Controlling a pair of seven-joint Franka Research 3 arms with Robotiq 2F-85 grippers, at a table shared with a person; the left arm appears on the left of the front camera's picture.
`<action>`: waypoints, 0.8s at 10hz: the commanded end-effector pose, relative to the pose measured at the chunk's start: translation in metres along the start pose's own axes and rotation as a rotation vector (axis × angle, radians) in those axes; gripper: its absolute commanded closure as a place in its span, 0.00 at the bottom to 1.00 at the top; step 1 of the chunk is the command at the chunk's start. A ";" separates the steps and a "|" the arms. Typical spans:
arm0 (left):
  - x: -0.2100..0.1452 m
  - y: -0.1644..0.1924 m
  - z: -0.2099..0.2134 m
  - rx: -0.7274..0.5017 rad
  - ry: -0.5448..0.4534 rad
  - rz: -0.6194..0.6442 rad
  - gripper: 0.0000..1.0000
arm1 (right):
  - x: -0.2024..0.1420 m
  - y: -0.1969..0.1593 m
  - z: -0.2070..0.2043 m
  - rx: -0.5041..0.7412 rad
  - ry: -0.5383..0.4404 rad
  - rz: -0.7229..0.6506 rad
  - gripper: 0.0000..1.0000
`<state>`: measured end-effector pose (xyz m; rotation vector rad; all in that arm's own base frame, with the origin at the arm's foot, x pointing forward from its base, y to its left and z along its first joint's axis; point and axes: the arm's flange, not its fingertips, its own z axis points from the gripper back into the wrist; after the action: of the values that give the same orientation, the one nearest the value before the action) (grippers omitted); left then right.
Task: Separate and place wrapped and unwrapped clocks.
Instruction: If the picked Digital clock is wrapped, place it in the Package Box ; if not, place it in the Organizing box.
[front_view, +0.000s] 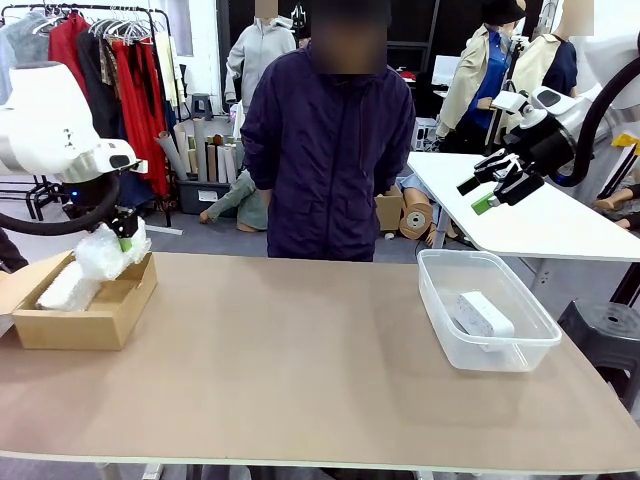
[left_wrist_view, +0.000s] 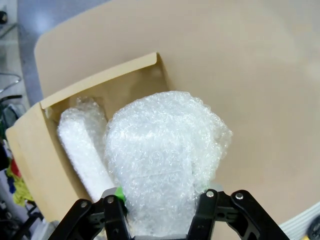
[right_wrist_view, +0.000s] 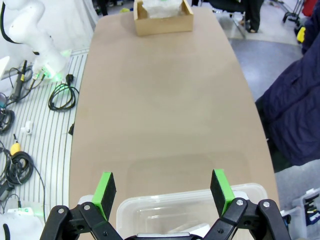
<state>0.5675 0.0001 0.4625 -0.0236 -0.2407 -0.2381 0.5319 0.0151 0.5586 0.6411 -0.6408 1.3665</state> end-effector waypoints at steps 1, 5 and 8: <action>-0.011 0.011 -0.004 -0.029 -0.016 0.009 1.00 | 0.002 0.000 0.001 0.002 -0.002 0.003 0.00; -0.025 0.017 -0.034 -0.064 -0.048 0.057 1.00 | 0.002 0.000 0.001 0.002 -0.002 0.003 0.00; -0.030 0.024 -0.045 -0.057 -0.048 0.085 1.00 | 0.002 0.000 0.001 0.002 -0.002 0.003 0.00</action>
<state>0.5585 0.0203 0.4102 -0.0745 -0.2564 -0.1510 0.5319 0.0150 0.5586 0.6411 -0.6408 1.3665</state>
